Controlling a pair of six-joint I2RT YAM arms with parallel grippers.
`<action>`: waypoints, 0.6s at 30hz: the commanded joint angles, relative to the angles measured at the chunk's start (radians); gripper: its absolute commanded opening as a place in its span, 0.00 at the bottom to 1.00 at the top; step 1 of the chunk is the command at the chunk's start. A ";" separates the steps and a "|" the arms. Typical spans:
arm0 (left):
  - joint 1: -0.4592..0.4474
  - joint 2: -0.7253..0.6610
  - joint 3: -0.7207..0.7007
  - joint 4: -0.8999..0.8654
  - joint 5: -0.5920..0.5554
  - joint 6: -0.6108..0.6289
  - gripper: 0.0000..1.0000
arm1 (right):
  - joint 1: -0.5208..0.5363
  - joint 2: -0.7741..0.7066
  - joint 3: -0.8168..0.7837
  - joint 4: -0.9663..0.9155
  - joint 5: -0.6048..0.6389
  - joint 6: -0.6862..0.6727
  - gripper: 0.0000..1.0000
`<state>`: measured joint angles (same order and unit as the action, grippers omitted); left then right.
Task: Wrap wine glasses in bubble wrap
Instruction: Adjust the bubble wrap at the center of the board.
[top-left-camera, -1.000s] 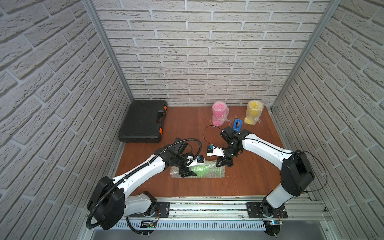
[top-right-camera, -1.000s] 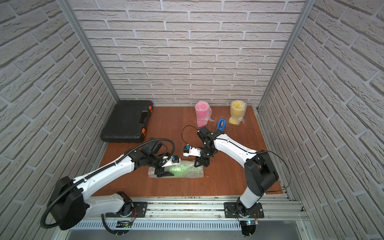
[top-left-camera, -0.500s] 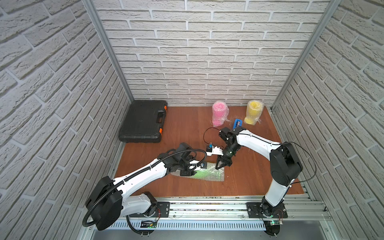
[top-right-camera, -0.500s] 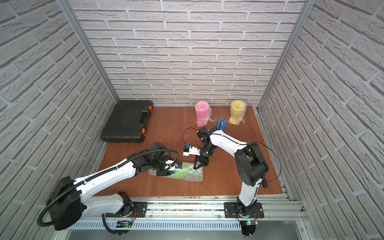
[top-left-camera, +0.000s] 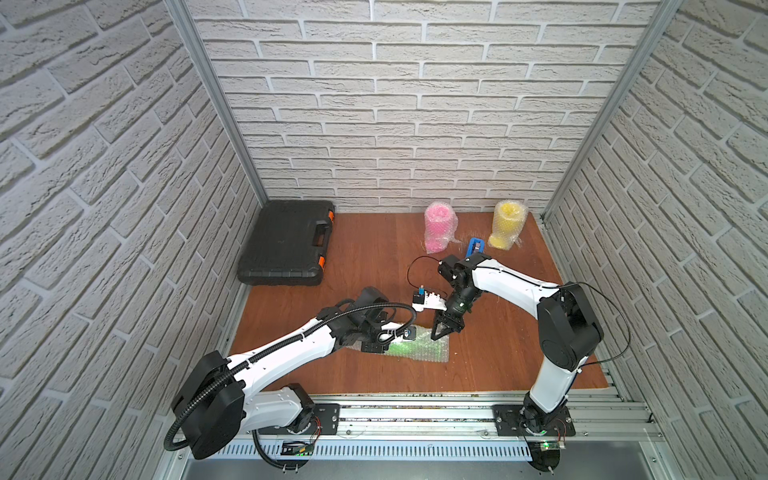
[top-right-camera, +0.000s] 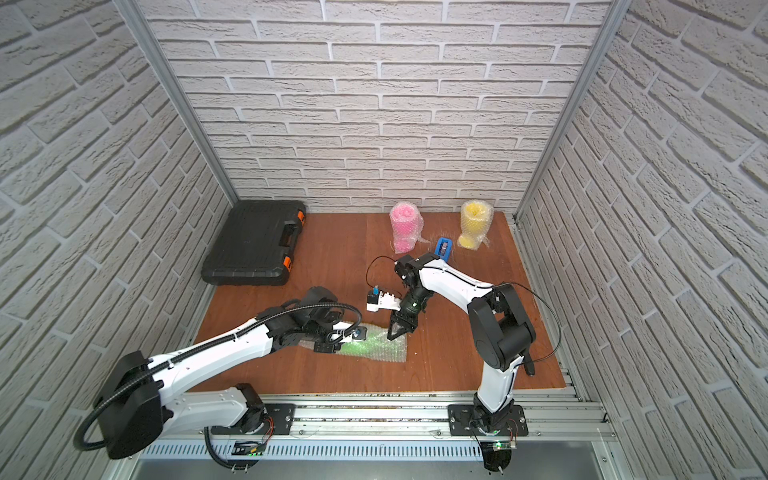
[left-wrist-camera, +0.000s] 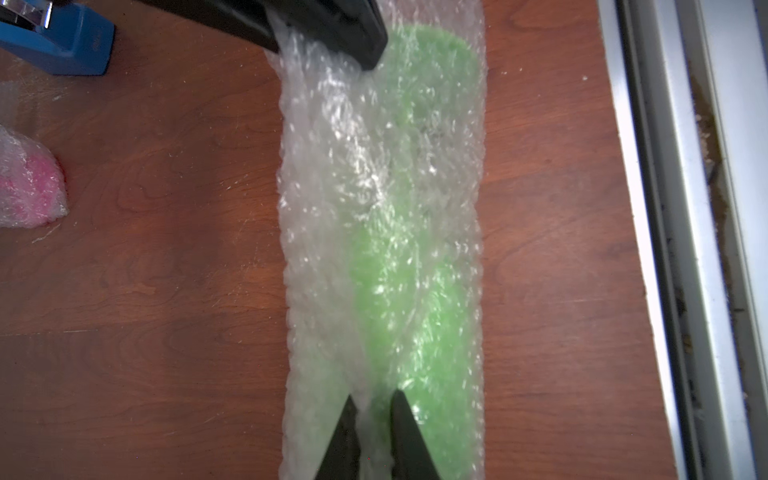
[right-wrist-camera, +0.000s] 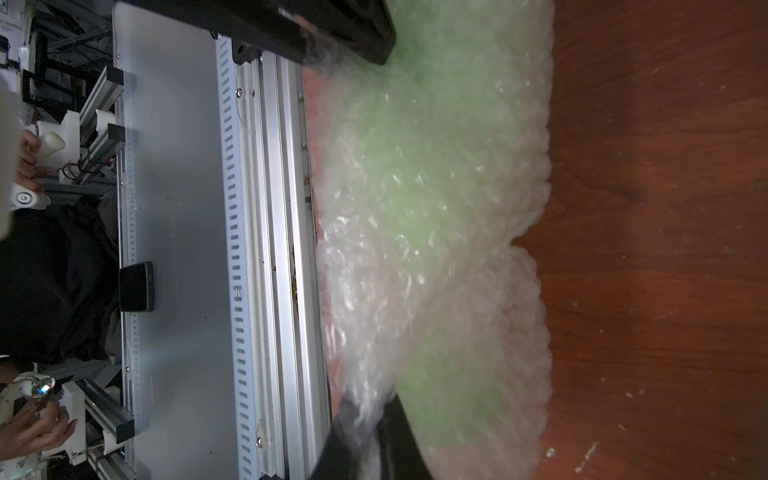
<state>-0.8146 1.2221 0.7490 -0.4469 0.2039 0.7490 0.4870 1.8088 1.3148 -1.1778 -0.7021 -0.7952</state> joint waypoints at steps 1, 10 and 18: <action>-0.006 0.041 0.011 -0.047 -0.021 0.005 0.13 | -0.015 -0.064 0.017 0.010 -0.044 0.035 0.24; -0.001 0.068 0.020 -0.052 -0.021 -0.014 0.13 | -0.121 -0.309 -0.091 0.342 0.034 0.343 0.38; 0.000 0.080 0.032 -0.065 -0.020 -0.020 0.14 | -0.214 -0.370 -0.215 0.676 0.391 0.797 0.22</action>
<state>-0.8143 1.2682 0.7849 -0.4488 0.1951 0.7380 0.2962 1.4460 1.1301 -0.6773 -0.4896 -0.2321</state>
